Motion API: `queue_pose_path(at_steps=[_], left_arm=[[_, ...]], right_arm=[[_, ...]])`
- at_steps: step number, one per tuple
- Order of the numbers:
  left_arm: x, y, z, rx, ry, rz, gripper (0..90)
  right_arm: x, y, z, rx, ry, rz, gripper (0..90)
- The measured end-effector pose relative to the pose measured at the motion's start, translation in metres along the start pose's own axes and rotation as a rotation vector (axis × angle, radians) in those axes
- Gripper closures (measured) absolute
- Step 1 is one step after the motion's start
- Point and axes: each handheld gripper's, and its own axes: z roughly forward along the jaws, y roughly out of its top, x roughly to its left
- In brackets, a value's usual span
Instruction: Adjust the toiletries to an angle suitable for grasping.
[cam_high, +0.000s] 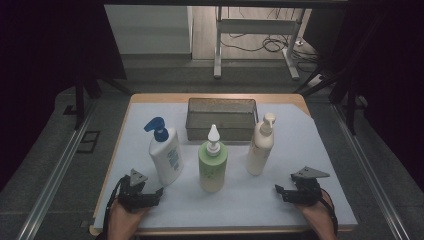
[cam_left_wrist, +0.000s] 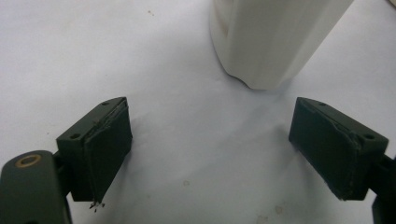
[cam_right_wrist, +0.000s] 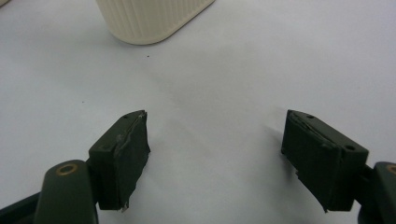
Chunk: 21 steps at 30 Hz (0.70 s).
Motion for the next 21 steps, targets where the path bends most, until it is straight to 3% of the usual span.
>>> queue_pose_path(at_steps=[21], left_arm=[[0.0004, -0.0001, 0.0, 0.002, -0.004, -0.005, 12.9]], right_arm=[[0.0004, 0.001, 0.0004, 0.008, 0.005, 0.001, 20.8]])
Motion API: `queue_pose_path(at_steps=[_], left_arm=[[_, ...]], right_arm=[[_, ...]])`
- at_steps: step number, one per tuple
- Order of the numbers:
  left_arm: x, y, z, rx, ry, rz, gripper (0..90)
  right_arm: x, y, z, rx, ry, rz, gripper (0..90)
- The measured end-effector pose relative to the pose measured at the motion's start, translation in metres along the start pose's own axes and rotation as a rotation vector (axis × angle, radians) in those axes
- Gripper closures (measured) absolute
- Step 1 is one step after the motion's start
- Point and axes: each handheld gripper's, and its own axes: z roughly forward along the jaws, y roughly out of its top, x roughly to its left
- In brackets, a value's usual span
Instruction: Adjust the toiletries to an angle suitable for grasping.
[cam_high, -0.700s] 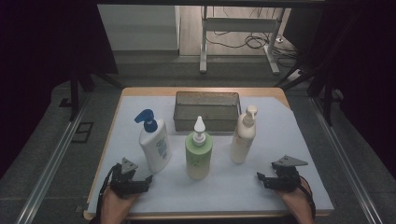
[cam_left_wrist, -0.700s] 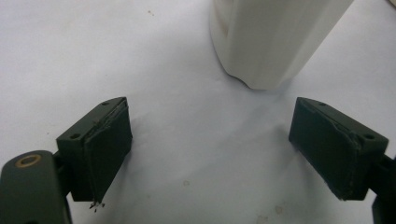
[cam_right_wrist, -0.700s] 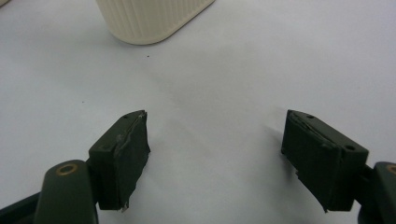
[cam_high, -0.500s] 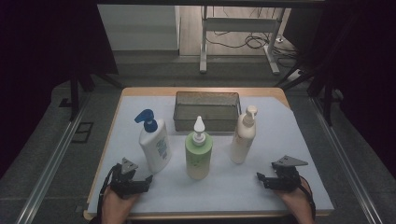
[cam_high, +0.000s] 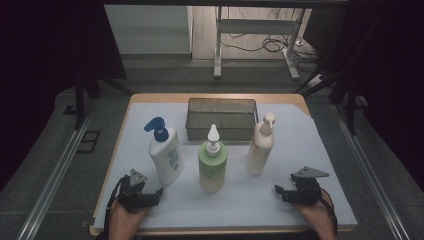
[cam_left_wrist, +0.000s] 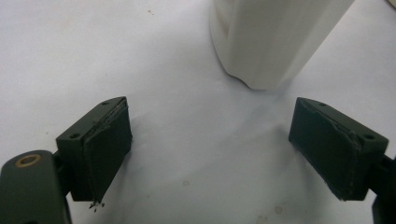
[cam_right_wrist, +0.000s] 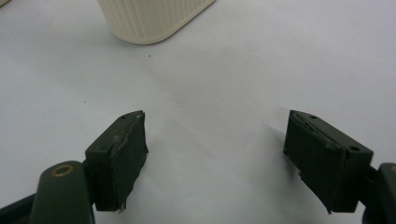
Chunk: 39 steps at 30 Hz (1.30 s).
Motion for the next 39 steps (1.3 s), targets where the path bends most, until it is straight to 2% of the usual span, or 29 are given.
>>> queue_pose_path(at_steps=[9, 19, 26, 31, 36, 37, 39], left_arm=[[0.0, 0.0, 0.0, 0.0, 0.0, -0.001, 12.9], [0.0, 0.0, 0.0, 0.0, 0.0, -0.001, 12.9], [0.0, 0.0, 0.0, 0.0, 0.0, 0.0, 12.9], [0.0, 0.0, 0.0, -0.001, 0.0, 0.0, 12.9], [0.0, 0.0, 0.0, -0.001, 0.0, 0.0, 12.9], [0.0, 0.0, 0.0, -0.001, 0.0, 0.0, 12.9], [0.0, 0.0, 0.0, -0.002, 0.0, 0.0, 12.9]], right_arm=[[0.001, 0.001, -0.001, 0.007, -0.009, 0.002, 23.1], [0.006, 0.004, -0.005, 0.01, -0.019, -0.038, 30.8], [0.007, 0.009, -0.012, -0.041, 0.017, -0.023, 41.6], [0.009, 0.013, -0.015, -0.051, 0.045, -0.009, 47.1], [0.014, 0.019, -0.016, -0.064, 0.086, 0.005, 59.5], [0.014, 0.019, -0.016, -0.064, 0.086, 0.005, 59.5], [0.017, 0.022, -0.017, -0.071, 0.105, 0.005, 66.5]])
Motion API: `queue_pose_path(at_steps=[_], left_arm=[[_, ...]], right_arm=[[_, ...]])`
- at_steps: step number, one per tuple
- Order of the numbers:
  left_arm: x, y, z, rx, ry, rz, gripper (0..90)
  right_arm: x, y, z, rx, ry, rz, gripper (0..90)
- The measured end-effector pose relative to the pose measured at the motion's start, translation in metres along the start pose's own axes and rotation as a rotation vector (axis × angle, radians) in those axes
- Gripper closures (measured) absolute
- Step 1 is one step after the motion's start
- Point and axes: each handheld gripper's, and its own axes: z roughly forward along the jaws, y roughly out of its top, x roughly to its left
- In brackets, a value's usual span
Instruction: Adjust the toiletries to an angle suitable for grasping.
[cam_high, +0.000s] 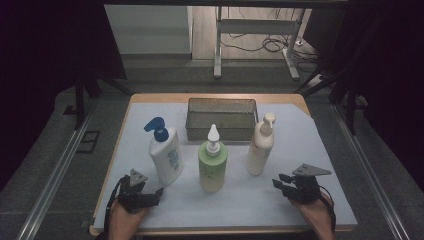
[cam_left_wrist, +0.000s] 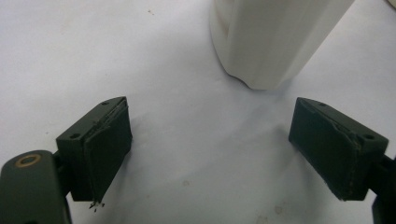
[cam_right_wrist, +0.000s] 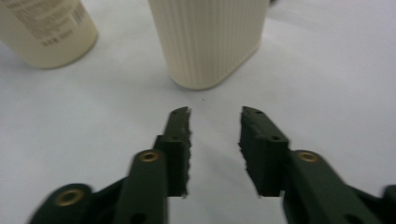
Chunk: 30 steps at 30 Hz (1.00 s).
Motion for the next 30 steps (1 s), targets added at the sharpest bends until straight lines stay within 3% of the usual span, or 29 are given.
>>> queue_pose_path(at_steps=[1, 9, 13, 18, 30], left_arm=[[0.0, 0.0, 0.0, 0.0, 0.0, 0.001, 12.9], [0.0, 0.0, 0.0, -0.001, 0.001, 0.002, 12.9], [0.0, 0.0, 0.0, -0.001, 0.001, 0.002, 12.9], [0.0, 0.0, 0.0, -0.001, 0.001, 0.002, 12.9], [0.0, 0.0, 0.0, -0.001, 0.001, 0.001, 13.0]], right_arm=[[0.003, 0.003, 0.0, -0.005, 0.017, -0.005, 72.6], [0.013, 0.011, 0.009, 0.023, 0.059, -0.014, 88.6], [0.018, 0.016, 0.015, 0.026, 0.082, 0.005, 89.5], [0.023, 0.02, 0.02, 0.019, 0.072, 0.002, 89.6], [0.043, 0.036, 0.041, 0.013, 0.065, -0.05, 89.6]])
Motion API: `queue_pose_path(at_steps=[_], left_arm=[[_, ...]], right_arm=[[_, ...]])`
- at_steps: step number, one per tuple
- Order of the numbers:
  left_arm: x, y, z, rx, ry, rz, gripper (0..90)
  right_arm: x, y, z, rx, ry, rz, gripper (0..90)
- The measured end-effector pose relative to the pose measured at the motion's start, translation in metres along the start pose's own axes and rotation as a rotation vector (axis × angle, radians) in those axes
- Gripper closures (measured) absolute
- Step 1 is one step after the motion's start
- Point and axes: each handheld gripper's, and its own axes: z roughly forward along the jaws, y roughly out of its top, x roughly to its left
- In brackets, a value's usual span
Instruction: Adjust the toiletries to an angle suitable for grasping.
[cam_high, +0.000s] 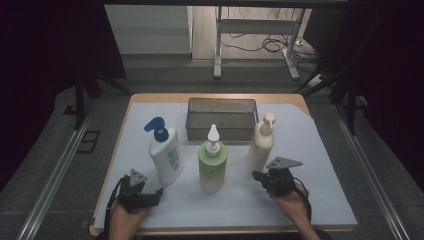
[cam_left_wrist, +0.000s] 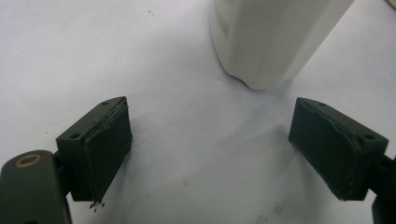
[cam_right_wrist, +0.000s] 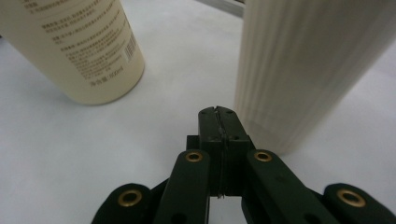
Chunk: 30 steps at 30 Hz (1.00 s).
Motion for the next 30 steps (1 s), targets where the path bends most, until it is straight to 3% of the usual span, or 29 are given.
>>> queue_pose_path(at_steps=[9, 13, 17, 30], left_arm=[[0.0, 0.0, 0.0, 0.0, 0.0, 0.0, 12.9], [0.0, 0.0, 0.0, 0.0, 0.0, 0.0, 12.9], [0.0, 0.0, 0.0, 0.0, 0.0, -0.001, 12.9], [0.0, 0.0, 0.0, 0.0, 0.001, -0.001, 13.0]], right_arm=[[0.013, 0.01, 0.018, -0.028, -0.052, -0.004, 89.6], [0.008, 0.01, 0.019, -0.039, -0.082, 0.009, 89.6], [0.003, 0.009, 0.016, -0.046, -0.069, 0.027, 89.6], [-0.004, 0.004, 0.008, -0.043, -0.106, 0.014, 89.6]])
